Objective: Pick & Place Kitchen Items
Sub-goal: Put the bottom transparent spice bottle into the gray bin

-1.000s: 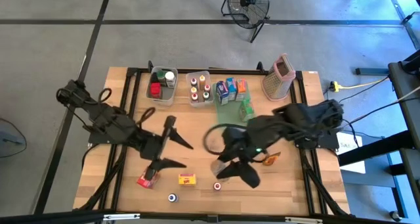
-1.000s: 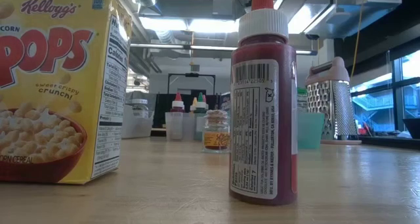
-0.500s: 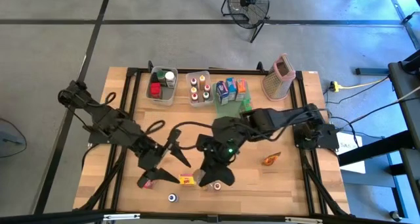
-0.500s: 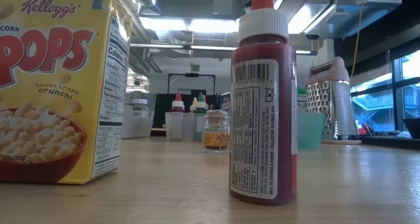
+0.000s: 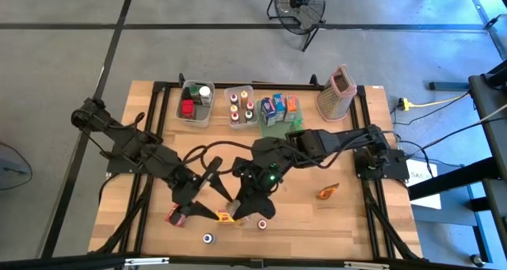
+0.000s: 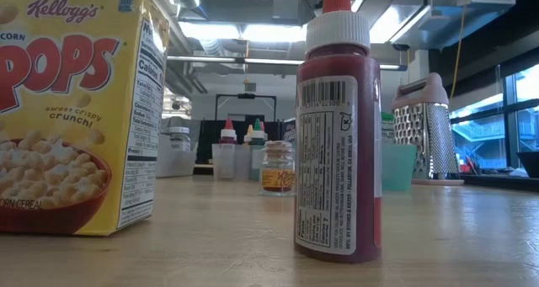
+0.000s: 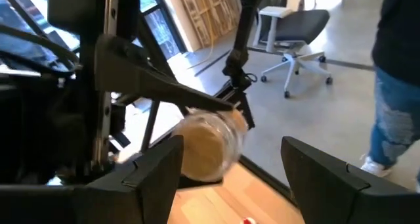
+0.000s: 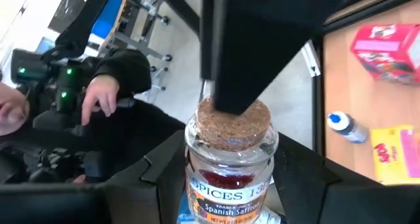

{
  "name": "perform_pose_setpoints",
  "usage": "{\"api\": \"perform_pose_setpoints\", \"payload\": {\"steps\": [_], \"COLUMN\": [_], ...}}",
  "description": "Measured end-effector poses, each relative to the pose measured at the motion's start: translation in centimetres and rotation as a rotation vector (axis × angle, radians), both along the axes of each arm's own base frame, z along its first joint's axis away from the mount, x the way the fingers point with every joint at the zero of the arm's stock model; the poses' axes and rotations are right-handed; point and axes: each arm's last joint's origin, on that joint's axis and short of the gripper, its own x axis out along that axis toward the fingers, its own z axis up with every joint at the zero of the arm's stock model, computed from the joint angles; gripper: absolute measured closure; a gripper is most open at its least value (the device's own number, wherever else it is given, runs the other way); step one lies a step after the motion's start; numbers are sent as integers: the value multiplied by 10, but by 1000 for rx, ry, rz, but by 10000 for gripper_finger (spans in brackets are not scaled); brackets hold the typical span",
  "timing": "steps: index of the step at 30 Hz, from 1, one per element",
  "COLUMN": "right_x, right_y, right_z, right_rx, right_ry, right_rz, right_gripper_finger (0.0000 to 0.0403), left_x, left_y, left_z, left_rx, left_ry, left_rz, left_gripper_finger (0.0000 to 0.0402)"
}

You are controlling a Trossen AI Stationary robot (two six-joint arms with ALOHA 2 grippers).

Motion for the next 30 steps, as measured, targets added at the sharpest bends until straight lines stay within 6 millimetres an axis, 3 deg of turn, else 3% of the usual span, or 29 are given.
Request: {"api": "perform_pose_setpoints", "payload": {"steps": [10,30], "right_x": [20,24], "right_y": [-1,-11], "right_z": [-14,-13], "right_rx": [38,55], "right_ry": [-7,-20], "right_rz": [4,9], "right_gripper_finger": [215,215], "left_x": [0,6], "left_y": [1,6], "left_z": [-1,-8], "left_rx": [50,109], "left_ry": [-15,13], "left_rz": [-21,-87], "left_gripper_finger": [149,148]}}
